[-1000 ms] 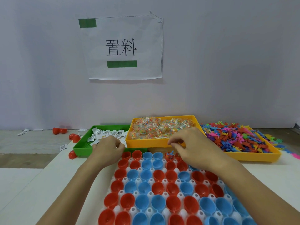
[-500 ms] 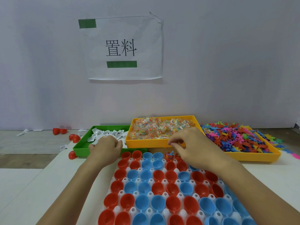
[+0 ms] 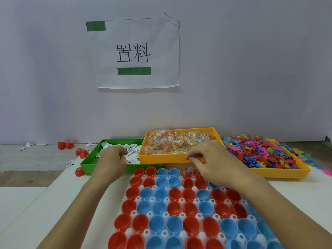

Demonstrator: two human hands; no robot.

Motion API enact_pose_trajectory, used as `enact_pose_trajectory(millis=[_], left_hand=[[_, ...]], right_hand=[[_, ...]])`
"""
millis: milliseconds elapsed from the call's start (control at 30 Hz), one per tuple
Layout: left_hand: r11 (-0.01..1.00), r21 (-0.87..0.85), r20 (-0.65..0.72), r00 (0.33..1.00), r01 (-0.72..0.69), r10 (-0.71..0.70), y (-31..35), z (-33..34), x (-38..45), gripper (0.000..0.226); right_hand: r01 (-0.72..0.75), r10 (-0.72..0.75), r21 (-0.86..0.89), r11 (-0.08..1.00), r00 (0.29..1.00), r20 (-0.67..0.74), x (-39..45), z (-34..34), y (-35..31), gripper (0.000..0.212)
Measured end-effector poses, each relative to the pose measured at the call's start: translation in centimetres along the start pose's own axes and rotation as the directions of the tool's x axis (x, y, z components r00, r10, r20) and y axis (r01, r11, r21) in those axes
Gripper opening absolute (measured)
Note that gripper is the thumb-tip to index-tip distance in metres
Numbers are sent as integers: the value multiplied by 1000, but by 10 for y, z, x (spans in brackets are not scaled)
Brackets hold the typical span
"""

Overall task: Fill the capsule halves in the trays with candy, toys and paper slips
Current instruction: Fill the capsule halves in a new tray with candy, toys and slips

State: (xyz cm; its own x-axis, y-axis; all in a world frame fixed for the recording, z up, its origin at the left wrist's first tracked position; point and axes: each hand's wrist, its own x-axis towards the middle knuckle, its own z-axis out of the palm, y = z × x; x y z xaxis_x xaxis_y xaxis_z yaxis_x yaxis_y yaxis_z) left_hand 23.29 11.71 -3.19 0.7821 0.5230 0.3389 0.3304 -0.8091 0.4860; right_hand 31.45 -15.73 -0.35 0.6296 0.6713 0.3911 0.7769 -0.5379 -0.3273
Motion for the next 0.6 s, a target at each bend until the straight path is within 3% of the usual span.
enact_pose_trajectory(millis=[200, 300, 600], left_hand=[[982, 163, 298, 954, -92, 40, 0, -7, -3, 31], [975, 170, 373, 925, -142, 69, -2, -11, -1, 28], [964, 124, 249, 948, -234, 198, -4, -19, 4, 9]], right_hand=[[-3, 3, 7, 1000, 1000, -9, 0, 0, 0, 19], [-2, 2, 8, 1000, 1000, -7, 0, 0, 0, 19], [1, -1, 14, 1000, 1000, 1, 1, 1, 0, 20]])
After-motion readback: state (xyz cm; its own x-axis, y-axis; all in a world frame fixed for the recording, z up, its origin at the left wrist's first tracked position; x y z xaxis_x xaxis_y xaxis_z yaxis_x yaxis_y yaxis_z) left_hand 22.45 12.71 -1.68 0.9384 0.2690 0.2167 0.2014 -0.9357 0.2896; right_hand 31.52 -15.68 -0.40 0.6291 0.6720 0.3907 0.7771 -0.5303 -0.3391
